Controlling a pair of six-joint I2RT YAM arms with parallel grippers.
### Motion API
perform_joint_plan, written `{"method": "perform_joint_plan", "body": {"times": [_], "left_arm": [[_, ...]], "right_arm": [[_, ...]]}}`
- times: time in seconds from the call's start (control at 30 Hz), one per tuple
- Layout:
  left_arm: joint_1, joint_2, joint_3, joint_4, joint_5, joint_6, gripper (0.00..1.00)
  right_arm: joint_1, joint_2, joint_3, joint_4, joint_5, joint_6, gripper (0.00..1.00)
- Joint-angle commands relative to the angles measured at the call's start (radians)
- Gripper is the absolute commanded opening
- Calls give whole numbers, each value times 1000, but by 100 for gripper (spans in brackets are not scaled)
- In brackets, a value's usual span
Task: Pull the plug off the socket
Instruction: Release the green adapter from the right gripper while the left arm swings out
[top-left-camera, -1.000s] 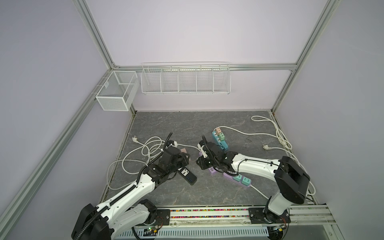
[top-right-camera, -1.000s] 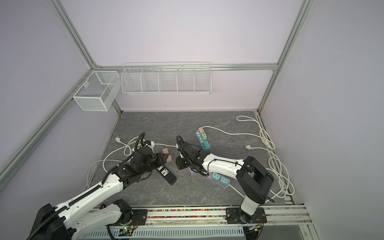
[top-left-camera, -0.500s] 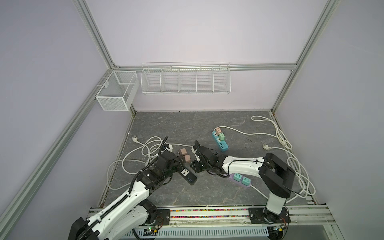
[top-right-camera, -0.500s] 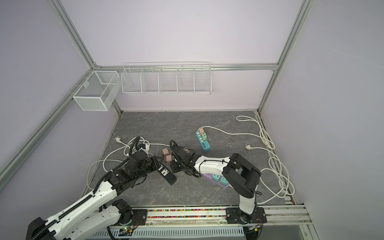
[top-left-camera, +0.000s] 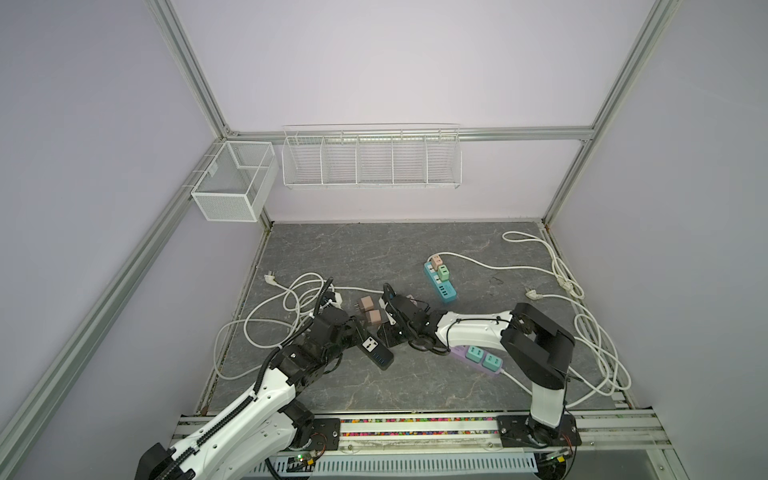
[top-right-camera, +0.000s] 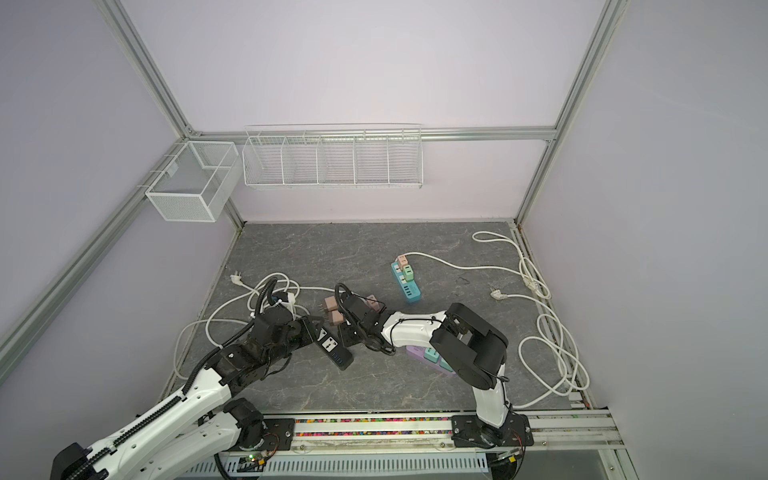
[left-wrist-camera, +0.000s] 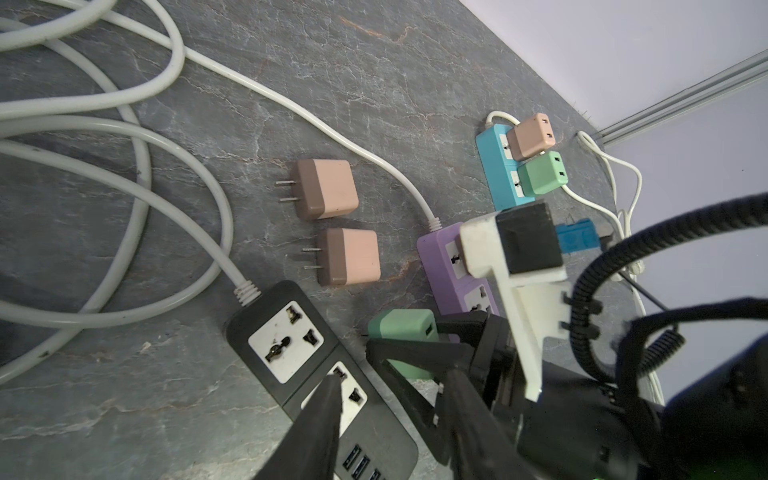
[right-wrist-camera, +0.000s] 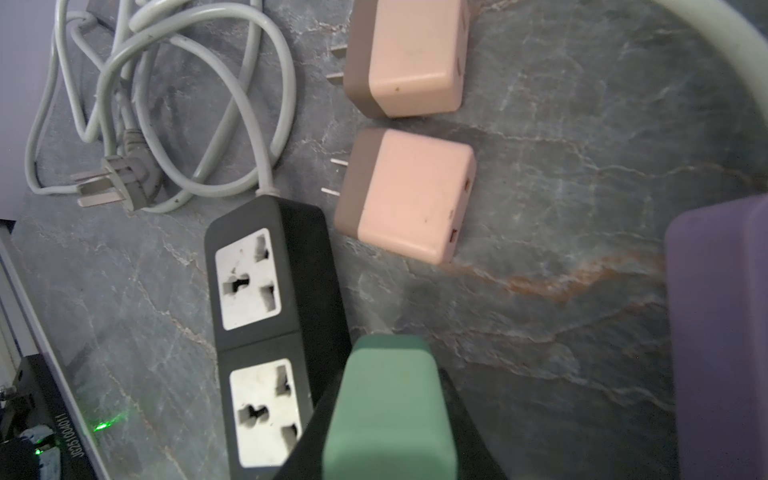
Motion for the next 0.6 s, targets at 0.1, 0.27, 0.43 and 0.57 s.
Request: {"method": "perform_joint_plan", "body": {"times": [0.1,0.27,0.43,0.57], "left_arm": [[4,9,-5,12,-7,-3,44],[3,18,-2,11,-8,-1,44],[5,18,-1,19,-8,-1,45],[5,16,3,21,-6,-2,46]], "right_arm": [[7,17,13,13,2,13,24],[7,11,14,1,10,5,37],[7,-18,13,-20,36,-20,50],[6,-40,23,-54,58,-41,55]]}}
